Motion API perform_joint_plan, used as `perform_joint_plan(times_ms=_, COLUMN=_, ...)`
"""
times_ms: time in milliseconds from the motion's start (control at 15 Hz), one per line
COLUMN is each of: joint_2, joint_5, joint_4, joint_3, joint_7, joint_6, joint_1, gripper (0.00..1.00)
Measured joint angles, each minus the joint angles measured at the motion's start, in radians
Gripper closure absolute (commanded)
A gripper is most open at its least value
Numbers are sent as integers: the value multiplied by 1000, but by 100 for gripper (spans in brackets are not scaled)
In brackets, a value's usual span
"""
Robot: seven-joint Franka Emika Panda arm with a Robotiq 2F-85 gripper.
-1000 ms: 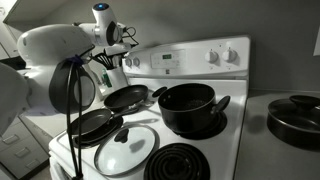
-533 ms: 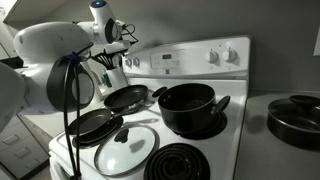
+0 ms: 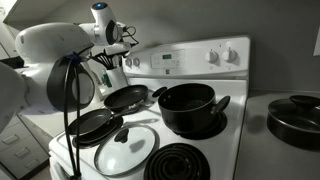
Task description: Turn on the stove
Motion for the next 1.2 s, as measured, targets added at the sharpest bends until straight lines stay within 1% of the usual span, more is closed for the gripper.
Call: perform_joint_plan(times_ms=1200, joint_2=5, joint_5=5, joint_4=3, joint_3=1, joint_7=41, joint_6=-11, joint_1=-1, gripper=100)
